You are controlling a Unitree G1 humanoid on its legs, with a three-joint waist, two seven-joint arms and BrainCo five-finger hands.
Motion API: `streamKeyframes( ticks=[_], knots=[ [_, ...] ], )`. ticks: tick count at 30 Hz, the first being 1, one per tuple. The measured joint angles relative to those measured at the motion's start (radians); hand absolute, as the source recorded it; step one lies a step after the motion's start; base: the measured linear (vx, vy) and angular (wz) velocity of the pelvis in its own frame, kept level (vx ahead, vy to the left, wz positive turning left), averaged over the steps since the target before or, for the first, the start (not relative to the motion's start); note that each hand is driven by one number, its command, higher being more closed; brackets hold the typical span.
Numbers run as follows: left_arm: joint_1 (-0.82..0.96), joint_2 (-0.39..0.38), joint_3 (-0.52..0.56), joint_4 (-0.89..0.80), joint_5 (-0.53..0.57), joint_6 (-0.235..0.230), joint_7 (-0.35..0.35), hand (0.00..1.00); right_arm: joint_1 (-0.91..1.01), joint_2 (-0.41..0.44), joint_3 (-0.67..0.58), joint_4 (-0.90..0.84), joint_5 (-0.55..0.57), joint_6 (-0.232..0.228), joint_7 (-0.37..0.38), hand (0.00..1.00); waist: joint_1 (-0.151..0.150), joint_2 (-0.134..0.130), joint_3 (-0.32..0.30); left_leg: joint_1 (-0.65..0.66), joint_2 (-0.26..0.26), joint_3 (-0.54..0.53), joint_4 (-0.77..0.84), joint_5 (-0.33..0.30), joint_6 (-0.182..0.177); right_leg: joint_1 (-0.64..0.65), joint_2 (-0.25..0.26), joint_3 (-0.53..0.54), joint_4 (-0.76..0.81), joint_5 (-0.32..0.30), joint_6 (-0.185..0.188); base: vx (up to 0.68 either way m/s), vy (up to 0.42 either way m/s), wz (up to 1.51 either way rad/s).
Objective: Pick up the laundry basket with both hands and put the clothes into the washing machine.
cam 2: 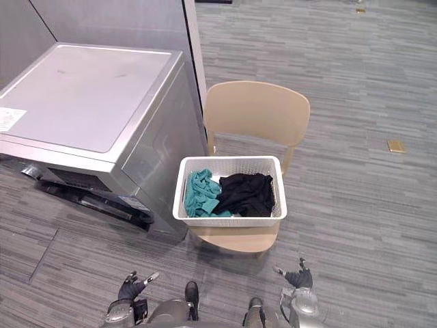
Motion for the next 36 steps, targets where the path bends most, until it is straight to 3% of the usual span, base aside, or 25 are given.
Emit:
streamKeyframes(
  ticks=[5,7,8,9,10,13,14,15,16,18,19,20,21,22,23,24,25,26,28,30,32,36],
  knots=[
    [-0.011,-0.006,0.036,0.016,0.002,-0.003,0.002,0.00,-0.008,0.005,0.001,0.041,0.005,0.001,0.001,0.00,0.001,-0.011,-0.002,-0.033,-0.036,-0.073,-0.008,0.049,0.004,0.019,-0.023,-0.091,-0.006,0.000,0.003,-0.02,0.005,0.57],
    [-0.039,-0.016,0.047,-0.001,0.002,-0.003,0.004,0.00,-0.018,0.003,-0.002,0.041,0.021,0.001,0.000,0.00,-0.002,-0.014,-0.001,-0.138,-0.058,-0.072,0.018,0.127,-0.008,-0.014,-0.063,-0.205,0.025,-0.001,0.003,-0.14,0.046,1.43],
    [-0.049,-0.019,0.052,-0.005,0.002,-0.004,0.006,0.00,-0.019,0.007,-0.003,0.042,0.023,0.001,0.000,0.00,-0.004,-0.022,0.008,-0.153,-0.048,-0.011,0.034,0.109,0.010,-0.019,-0.074,-0.231,0.022,-0.002,-0.001,-0.15,0.090,1.20],
    [-0.051,-0.022,0.050,-0.001,0.001,0.000,0.013,0.00,-0.047,0.005,-0.011,0.049,0.031,0.002,-0.002,0.00,-0.001,-0.017,0.016,-0.171,-0.001,0.146,0.113,0.062,0.067,-0.017,-0.088,-0.269,0.032,-0.002,-0.002,-0.11,0.118,0.92],
    [-0.044,-0.024,0.047,0.003,0.001,0.000,0.020,0.00,-0.063,0.003,-0.023,0.049,0.038,0.002,-0.004,0.00,-0.001,-0.025,0.020,-0.165,0.035,0.243,0.189,0.014,0.088,-0.010,-0.118,-0.301,0.049,-0.002,-0.002,-0.07,0.128,0.86],
    [-0.045,-0.023,0.045,0.026,0.002,-0.002,0.025,0.00,-0.088,-0.021,-0.037,0.076,0.038,0.002,-0.009,0.00,-0.008,-0.019,0.019,-0.125,0.117,0.318,0.260,-0.033,0.076,0.020,-0.166,-0.355,0.046,0.018,0.033,-0.01,0.228,0.75],
    [-0.053,-0.017,0.043,0.052,0.005,-0.001,0.029,0.00,-0.109,-0.040,-0.041,0.107,0.038,0.004,-0.010,0.00,-0.023,0.010,0.017,-0.107,0.120,0.340,0.207,-0.080,0.035,0.050,-0.169,-0.400,0.014,0.046,0.078,-0.03,0.377,0.73],
    [-0.059,-0.010,0.042,0.059,0.007,-0.001,0.030,0.00,-0.114,-0.036,-0.042,0.114,0.039,0.005,-0.010,0.00,-0.022,-0.001,0.020,-0.107,0.106,0.337,0.200,-0.073,0.041,0.053,-0.179,-0.402,0.006,0.052,0.082,-0.03,0.395,0.66],
    [-0.062,-0.002,0.033,0.061,0.008,-0.001,0.037,0.00,-0.121,-0.020,-0.039,0.125,0.040,0.010,-0.009,0.00,-0.022,-0.024,0.017,-0.097,0.057,0.329,0.139,-0.049,0.050,0.059,-0.194,-0.416,-0.029,0.072,0.085,-0.02,0.270,0.53],
    [-0.080,0.030,-0.017,0.062,0.021,0.000,0.039,0.00,-0.115,-0.004,-0.043,0.139,0.050,0.012,-0.005,0.00,-0.030,-0.047,0.010,-0.087,-0.055,0.259,0.044,-0.007,0.082,0.086,-0.233,-0.423,-0.072,0.090,0.097,0.00,0.304,1.01],
    [-0.086,0.029,-0.032,0.062,0.024,-0.001,0.039,0.00,-0.114,-0.007,-0.047,0.151,0.050,0.014,-0.004,0.00,-0.030,-0.046,0.011,-0.085,-0.077,0.243,0.043,-0.016,0.088,0.098,-0.254,-0.430,-0.054,0.091,0.100,0.02,0.295,1.04],
    [-0.089,0.022,-0.043,0.062,0.026,-0.001,0.037,0.00,-0.119,-0.014,-0.049,0.175,0.051,0.025,0.000,0.00,-0.028,-0.034,0.019,-0.066,-0.110,0.224,0.049,-0.040,0.123,0.097,-0.314,-0.433,0.055,0.090,0.100,0.03,0.194,0.63],
    [-0.082,0.022,-0.042,0.062,0.026,-0.001,0.037,0.00,-0.121,-0.014,-0.046,0.178,0.050,0.027,0.001,0.00,-0.028,-0.030,0.021,-0.054,-0.120,0.218,0.049,-0.044,0.129,0.086,-0.340,-0.426,0.117,0.093,0.093,0.06,0.268,0.51],
    [-0.068,0.024,-0.043,0.062,0.025,-0.001,0.037,0.00,-0.126,-0.014,-0.029,0.179,0.050,0.028,0.002,0.00,-0.028,-0.015,0.028,-0.030,-0.131,0.203,0.048,-0.052,0.142,0.031,-0.383,-0.372,0.283,0.102,-0.041,0.05,0.214,0.27],
    [-0.064,0.026,-0.043,0.061,0.025,-0.001,0.037,0.00,-0.128,-0.015,-0.018,0.179,0.050,0.028,0.002,0.00,-0.030,-0.007,0.033,-0.019,-0.131,0.191,0.046,-0.055,0.146,-0.011,-0.383,-0.316,0.362,0.091,-0.090,0.06,0.207,0.40],
    [-0.062,0.034,-0.043,0.059,0.025,-0.001,0.039,0.00,-0.133,-0.012,0.012,0.179,0.050,0.027,0.002,0.00,-0.038,-0.005,0.036,-0.004,-0.131,0.170,0.037,-0.056,0.147,-0.087,-0.335,-0.183,0.480,0.049,-0.066,0.06,0.095,0.51],
    [-0.053,0.049,-0.043,0.059,0.024,-0.001,0.041,0.00,-0.144,-0.008,0.030,0.178,0.050,0.027,0.003,0.00,-0.048,-0.009,0.037,0.009,-0.131,0.156,0.021,-0.056,0.147,-0.138,-0.252,-0.077,0.515,0.005,-0.007,0.05,0.058,0.54],
    [-0.046,0.052,-0.042,0.059,0.024,-0.001,0.040,0.00,-0.146,-0.006,0.035,0.178,0.050,0.026,0.003,0.00,-0.053,-0.011,0.038,0.019,-0.132,0.156,0.010,-0.055,0.146,-0.153,-0.214,-0.033,0.505,-0.015,0.015,0.11,0.010,0.49],
    [-0.038,0.046,-0.036,0.060,0.023,-0.002,0.040,0.00,-0.143,-0.004,0.043,0.180,0.050,0.024,0.003,0.00,-0.055,-0.023,0.044,0.045,-0.136,0.154,-0.011,-0.047,0.133,-0.180,-0.075,0.076,0.359,-0.045,0.029,0.12,-0.022,0.39],
    [-0.040,0.036,-0.033,0.061,0.023,-0.004,0.039,0.00,-0.142,0.003,0.044,0.179,0.050,0.024,0.003,0.00,-0.058,-0.033,0.041,0.033,-0.148,0.134,-0.001,-0.042,0.124,-0.185,-0.018,0.135,0.224,-0.024,0.014,0.13,-0.065,0.58],
    [-0.055,0.004,-0.031,0.067,0.025,-0.006,0.040,0.00,-0.134,0.003,0.040,0.180,0.049,0.026,0.006,0.00,-0.077,-0.026,0.040,0.021,-0.147,0.095,0.020,-0.048,0.111,-0.167,-0.018,0.099,0.192,-0.006,-0.003,0.18,-0.093,0.61],
    [-0.066,-0.030,-0.031,0.065,0.028,-0.008,0.025,0.00,-0.129,0.032,0.040,0.157,0.043,0.025,0.023,0.00,-0.053,-0.024,0.038,0.033,-0.111,0.073,0.011,-0.042,0.090,-0.126,0.015,0.057,0.142,-0.005,-0.015,0.16,-0.108,0.14]
  ],
)
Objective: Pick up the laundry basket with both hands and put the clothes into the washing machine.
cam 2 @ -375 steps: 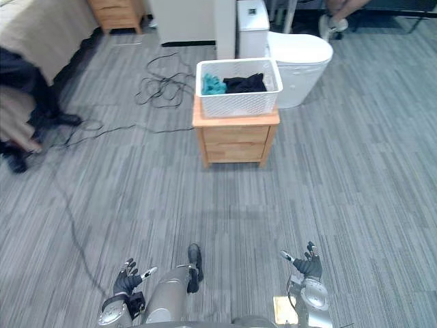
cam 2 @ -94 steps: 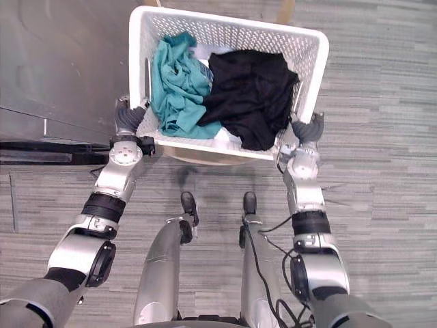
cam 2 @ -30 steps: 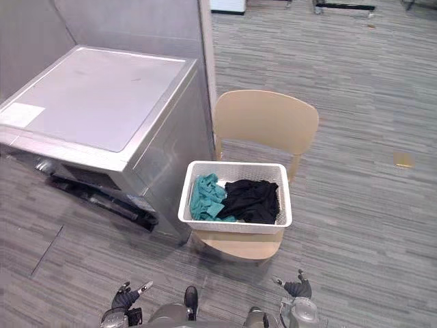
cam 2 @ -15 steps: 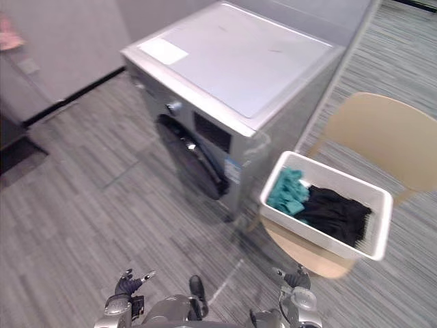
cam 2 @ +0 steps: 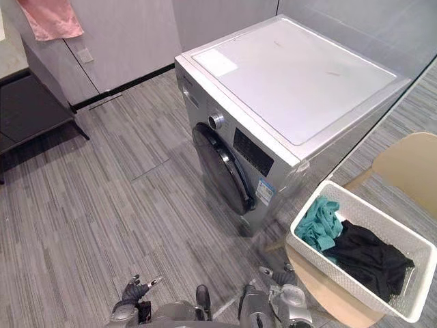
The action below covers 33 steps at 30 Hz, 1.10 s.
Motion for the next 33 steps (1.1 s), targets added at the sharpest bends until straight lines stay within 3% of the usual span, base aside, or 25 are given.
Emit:
streamKeyframes(
  ticks=[7,13,23,26,33],
  knots=[
    [0.001,0.004,-0.006,0.004,0.029,0.001,-0.019,0.00,0.004,-0.010,0.067,-0.093,-0.004,-0.004,0.041,0.00,0.000,0.001,-0.026,0.069,0.022,-0.026,-0.081,0.029,-0.045,0.098,0.034,-0.039,-0.114,0.026,-0.014,0.11,-0.071,0.12],
    [0.001,0.032,-0.081,0.004,0.042,0.001,-0.028,0.00,-0.008,-0.010,0.128,-0.192,0.011,-0.022,0.082,0.00,0.000,0.004,-0.037,0.067,0.022,-0.071,-0.105,0.053,-0.079,0.150,0.041,-0.087,-0.212,0.066,-0.017,0.03,-0.008,0.20],
    [0.050,0.045,-0.078,0.004,0.046,0.001,-0.027,0.00,-0.084,-0.045,0.129,-0.290,0.106,-0.049,0.044,0.00,0.000,0.032,-0.049,0.066,0.030,-0.136,-0.189,0.122,-0.048,0.164,0.067,-0.133,-0.278,0.105,-0.032,-0.07,-0.016,0.17],
    [0.064,0.050,-0.073,0.003,0.046,0.001,-0.027,0.00,-0.112,-0.057,0.106,-0.322,0.126,-0.053,0.026,0.00,-0.002,0.042,-0.052,0.066,0.031,-0.145,-0.203,0.129,-0.056,0.162,0.070,-0.139,-0.286,0.113,-0.035,-0.07,0.007,0.06],
    [0.080,0.054,-0.081,0.003,0.046,0.001,-0.027,0.00,-0.200,-0.090,0.097,-0.328,0.152,-0.052,-0.008,0.00,0.004,0.086,-0.032,0.002,0.025,-0.177,-0.203,0.156,-0.040,0.126,0.069,-0.168,-0.313,0.143,-0.034,-0.03,0.012,0.10]
  ],
)
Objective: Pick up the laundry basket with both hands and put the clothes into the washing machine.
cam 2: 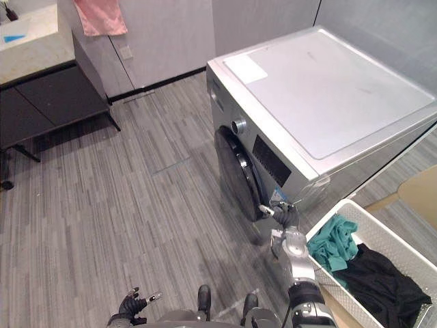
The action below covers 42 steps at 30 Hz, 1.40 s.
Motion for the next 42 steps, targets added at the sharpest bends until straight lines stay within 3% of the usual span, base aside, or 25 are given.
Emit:
streamKeyframes(
  ticks=[5,8,10,13,17,21,25,28,31,32,34,39,42],
  knots=[
    [-0.016,0.005,0.000,-0.013,-0.009,-0.011,0.001,0.00,-0.166,-0.045,0.004,0.064,0.013,0.002,-0.017,0.00,0.026,0.029,0.032,-0.053,-0.006,-0.037,0.001,0.035,-0.008,-0.040,-0.005,-0.035,0.006,0.009,-0.002,-0.02,0.017,0.24],
    [-0.020,0.005,-0.004,-0.033,-0.020,-0.023,0.001,0.00,-0.315,-0.090,0.022,0.115,0.021,0.002,-0.019,0.00,0.034,0.049,0.076,-0.101,-0.007,-0.062,0.001,0.059,-0.028,-0.094,-0.013,-0.057,0.042,0.007,-0.004,-0.08,0.008,0.24],
    [-0.021,0.005,-0.009,-0.034,-0.023,-0.023,0.002,0.00,-0.392,-0.125,0.023,0.147,0.025,0.001,-0.023,0.00,0.056,0.060,0.111,-0.133,-0.008,-0.067,0.007,0.071,-0.034,-0.140,-0.021,-0.059,0.085,-0.005,-0.011,-0.10,0.001,0.07],
    [-0.020,0.004,-0.010,-0.037,-0.040,-0.023,0.004,0.00,-0.428,-0.158,0.023,0.168,0.041,0.001,-0.039,0.00,0.079,0.063,0.124,-0.164,-0.013,-0.075,0.007,0.078,-0.045,-0.194,-0.038,-0.064,0.147,-0.030,-0.013,-0.07,-0.020,0.10],
    [-0.019,0.002,-0.012,-0.037,-0.044,-0.031,0.005,0.00,-0.474,-0.169,0.033,0.181,0.054,-0.002,-0.043,0.00,0.080,0.063,0.148,-0.190,-0.023,-0.081,0.006,0.079,-0.047,-0.250,-0.062,-0.066,0.216,-0.062,-0.008,-0.05,-0.027,0.05],
    [-0.023,0.006,-0.042,-0.036,-0.060,-0.038,0.008,0.00,-0.499,-0.169,0.118,0.170,0.082,-0.005,-0.044,0.00,0.082,0.062,0.165,-0.206,-0.027,-0.081,0.007,0.079,-0.047,-0.284,-0.074,-0.060,0.264,-0.077,-0.015,0.00,-0.050,-0.02],
    [-0.062,0.006,-0.051,-0.041,-0.062,-0.044,0.013,0.00,-0.536,-0.156,0.176,0.139,0.104,-0.016,-0.045,0.00,0.092,0.057,0.174,-0.247,-0.031,-0.098,0.025,0.086,-0.036,-0.334,-0.086,-0.075,0.321,-0.104,-0.029,0.01,-0.102,0.12],
    [-0.106,0.010,-0.082,-0.090,-0.093,-0.061,0.027,0.00,-0.606,-0.141,0.201,0.140,0.150,-0.011,-0.052,0.00,0.124,0.058,0.204,-0.262,-0.031,-0.141,0.036,0.096,-0.029,-0.346,-0.097,-0.115,0.368,-0.139,-0.047,-0.02,-0.162,0.35],
    [-0.135,0.012,-0.116,-0.119,-0.130,-0.064,0.034,0.00,-0.684,-0.046,0.206,0.140,0.195,-0.015,-0.081,0.00,0.142,0.059,0.208,-0.293,-0.030,-0.182,0.038,0.112,-0.053,-0.370,-0.108,-0.161,0.406,-0.171,-0.061,-0.04,-0.171,0.41],
    [-0.138,0.012,-0.125,-0.133,-0.130,-0.064,0.036,0.00,-0.711,-0.024,0.215,0.140,0.203,-0.016,-0.086,0.00,0.151,0.060,0.209,-0.300,-0.029,-0.189,0.038,0.114,-0.055,-0.378,-0.110,-0.168,0.414,-0.176,-0.065,-0.05,-0.135,0.36],
    [-0.171,0.012,-0.171,-0.190,-0.144,-0.071,0.046,0.00,-0.792,0.007,0.216,0.172,0.243,-0.017,-0.130,0.00,0.200,0.071,0.216,-0.326,-0.031,-0.234,0.039,0.125,-0.072,-0.390,-0.124,-0.220,0.441,-0.210,-0.075,-0.07,-0.184,0.61],
    [-0.221,0.007,-0.242,-0.265,-0.169,-0.099,0.050,0.00,-0.999,0.082,0.298,0.102,0.245,-0.077,-0.082,0.00,0.276,0.095,0.228,-0.359,-0.052,-0.323,0.040,0.139,-0.091,-0.400,-0.168,-0.307,0.516,-0.280,-0.091,-0.02,-0.180,0.71],
    [-0.220,0.005,-0.243,-0.267,-0.171,-0.108,0.053,0.00,-1.028,0.101,0.344,0.069,0.245,-0.112,-0.068,0.00,0.284,0.094,0.228,-0.361,-0.055,-0.339,0.039,0.141,-0.093,-0.399,-0.170,-0.300,0.533,-0.282,-0.094,0.03,-0.115,0.34]
  ],
)
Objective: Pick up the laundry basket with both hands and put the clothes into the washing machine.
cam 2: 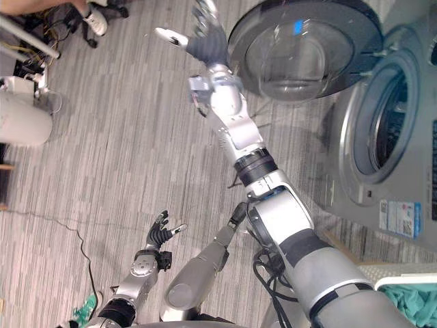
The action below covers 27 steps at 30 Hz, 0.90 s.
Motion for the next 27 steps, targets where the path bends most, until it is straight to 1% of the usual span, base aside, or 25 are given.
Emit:
streamKeyframes(
  ticks=[2,3,4,6,7,8,9,10,11,13,14,16,17,18,19,20,21,22,24,26,27],
  knots=[
    [-0.001,0.000,-0.002,0.002,0.000,0.000,0.005,0.00,0.015,-0.014,0.002,-0.001,0.000,-0.001,0.005,0.00,-0.010,-0.007,0.005,-0.003,0.002,0.011,0.000,0.000,0.000,-0.007,0.013,0.030,-0.014,0.003,0.000,0.00,-0.052,-0.15],
    [-0.006,-0.001,-0.005,0.004,0.001,0.002,0.006,0.00,0.043,-0.029,0.007,-0.004,0.000,-0.001,0.007,0.00,-0.016,-0.009,0.006,-0.007,0.010,0.031,-0.001,0.000,0.000,-0.018,0.027,0.055,-0.030,0.018,0.002,-0.04,-0.018,-0.64],
    [-0.018,0.000,-0.004,0.009,0.002,0.003,0.008,0.00,0.081,-0.061,0.013,-0.004,0.000,0.000,0.010,0.00,-0.021,-0.013,0.009,-0.007,0.023,0.062,-0.006,0.000,0.000,-0.027,0.047,0.086,-0.055,0.041,0.003,-0.05,0.003,-0.86],
    [-0.040,0.003,-0.002,0.022,0.003,0.005,0.014,0.00,0.148,-0.100,0.017,-0.019,0.000,0.005,0.014,0.00,-0.046,-0.020,0.014,-0.007,0.039,0.101,-0.013,0.004,0.005,-0.036,0.072,0.124,-0.090,0.072,0.006,-0.06,0.016,-0.78],
    [-0.054,0.008,-0.002,0.023,0.007,0.010,0.015,0.00,0.204,-0.128,0.023,-0.049,0.000,0.008,0.018,0.00,-0.065,-0.030,0.020,-0.004,0.046,0.128,-0.017,0.006,0.008,-0.042,0.085,0.153,-0.107,0.089,0.006,-0.12,0.052,-0.89],
    [-0.086,0.016,-0.002,0.023,0.011,0.015,0.016,0.00,0.311,-0.178,0.027,-0.112,0.000,0.009,0.033,0.00,-0.100,-0.048,0.032,-0.003,0.055,0.168,-0.019,0.006,0.008,-0.050,0.101,0.191,-0.134,0.118,0.011,-0.12,0.060,-0.94],
    [-0.107,0.024,-0.003,0.023,0.016,0.019,0.016,0.00,0.379,-0.205,0.027,-0.150,0.000,0.011,0.045,0.00,-0.125,-0.057,0.038,-0.002,0.059,0.188,-0.020,0.006,0.008,-0.054,0.108,0.210,-0.147,0.131,0.013,-0.10,0.057,-0.77],
    [-0.121,0.027,-0.004,0.023,0.016,0.022,0.016,0.00,0.427,-0.224,0.027,-0.178,0.000,0.012,0.053,0.00,-0.143,-0.061,0.040,0.000,0.060,0.198,-0.022,0.006,0.008,-0.056,0.111,0.219,-0.153,0.137,0.019,-0.07,0.040,-0.58],
    [-0.151,0.034,-0.010,0.021,0.018,0.024,0.016,0.00,0.527,-0.258,0.024,-0.237,0.000,0.015,0.070,0.00,-0.175,-0.069,0.046,0.013,0.064,0.216,-0.038,0.006,0.009,-0.057,0.118,0.244,-0.165,0.150,0.020,-0.08,0.043,-0.57],
    [-0.216,0.061,-0.038,0.019,0.027,0.025,0.015,0.00,0.699,-0.292,-0.001,-0.357,0.000,0.020,0.115,0.00,-0.215,-0.078,0.048,0.015,0.068,0.258,-0.039,0.001,0.014,-0.069,0.130,0.285,-0.184,0.170,0.029,-0.07,0.039,-0.65],
    [-0.243,0.068,-0.040,0.019,0.030,0.026,0.015,0.00,0.747,-0.296,-0.014,-0.388,0.001,0.020,0.131,0.00,-0.221,-0.079,0.050,0.014,0.070,0.270,-0.039,-0.001,0.017,-0.074,0.133,0.297,-0.187,0.173,0.031,-0.06,0.026,-0.56],
    [-0.357,0.114,-0.039,0.020,0.037,0.026,0.018,0.00,0.894,-0.288,-0.051,-0.456,0.026,0.018,0.191,0.00,-0.264,-0.091,0.057,0.008,0.075,0.307,-0.039,-0.001,0.018,-0.092,0.141,0.324,-0.194,0.190,0.028,-0.05,0.013,-0.42],
    [-0.394,0.131,-0.039,0.021,0.037,0.026,0.018,0.00,0.924,-0.282,-0.058,-0.462,0.036,0.018,0.205,0.00,-0.272,-0.095,0.060,0.006,0.077,0.312,-0.039,-0.002,0.019,-0.097,0.145,0.332,-0.197,0.195,0.029,-0.05,-0.002,-0.43],
    [-0.466,0.168,-0.039,0.022,0.037,0.026,0.018,0.00,0.992,-0.264,-0.076,-0.479,0.043,0.017,0.223,0.00,-0.284,-0.107,0.067,0.000,0.085,0.336,-0.039,-0.007,0.027,-0.108,0.158,0.351,-0.210,0.204,0.034,-0.05,-0.007,-0.48],
    [-0.535,0.214,-0.038,0.032,0.037,0.026,0.019,0.00,1.044,-0.243,-0.088,-0.481,0.043,0.017,0.234,0.00,-0.291,-0.116,0.071,-0.013,0.092,0.354,-0.039,-0.007,0.028,-0.119,0.168,0.363,-0.226,0.220,0.030,-0.05,-0.003,-0.48],
    [-0.572,0.236,-0.038,0.048,0.039,0.025,0.019,0.00,1.069,-0.232,-0.092,-0.481,0.040,0.017,0.238,0.00,-0.298,-0.119,0.073,-0.019,0.094,0.359,-0.039,-0.008,0.028,-0.125,0.172,0.367,-0.234,0.224,0.034,-0.04,0.011,-0.36],
    [-0.637,0.283,-0.038,0.081,0.048,0.025,0.019,0.00,1.117,-0.214,-0.103,-0.480,0.034,0.018,0.252,0.00,-0.320,-0.124,0.076,-0.033,0.096,0.369,-0.039,-0.008,0.029,-0.141,0.177,0.377,-0.244,0.231,0.036,-0.01,0.025,-0.36],
    [-0.696,0.329,-0.038,0.105,0.054,0.027,0.020,0.00,1.163,-0.187,-0.109,-0.479,0.031,0.017,0.253,0.00,-0.330,-0.134,0.082,-0.041,0.099,0.387,-0.039,-0.011,0.035,-0.152,0.184,0.394,-0.249,0.245,0.029,0.01,0.025,-0.38],
    [-0.755,0.368,-0.035,0.111,0.055,0.028,0.026,0.00,1.235,-0.165,-0.111,-0.479,0.031,0.017,0.253,0.00,-0.334,-0.144,0.087,-0.047,0.101,0.411,-0.039,-0.017,0.045,-0.164,0.187,0.412,-0.251,0.250,0.031,0.04,0.023,-0.32],
    [-0.801,0.376,-0.021,0.112,0.055,0.028,0.037,0.00,1.296,-0.136,-0.118,-0.491,0.031,0.016,0.253,0.00,-0.340,-0.145,0.088,-0.055,0.101,0.420,-0.039,-0.018,0.045,-0.175,0.187,0.416,-0.251,0.250,0.031,0.06,0.014,-0.12],
    [-0.829,0.381,-0.018,0.114,0.056,0.028,0.044,0.00,1.327,-0.114,-0.120,-0.512,0.031,0.015,0.252,0.00,-0.341,-0.151,0.091,-0.058,0.102,0.433,-0.038,-0.018,0.045,-0.180,0.187,0.420,-0.251,0.250,0.031,0.05,0.001,-0.08]
  ],
)
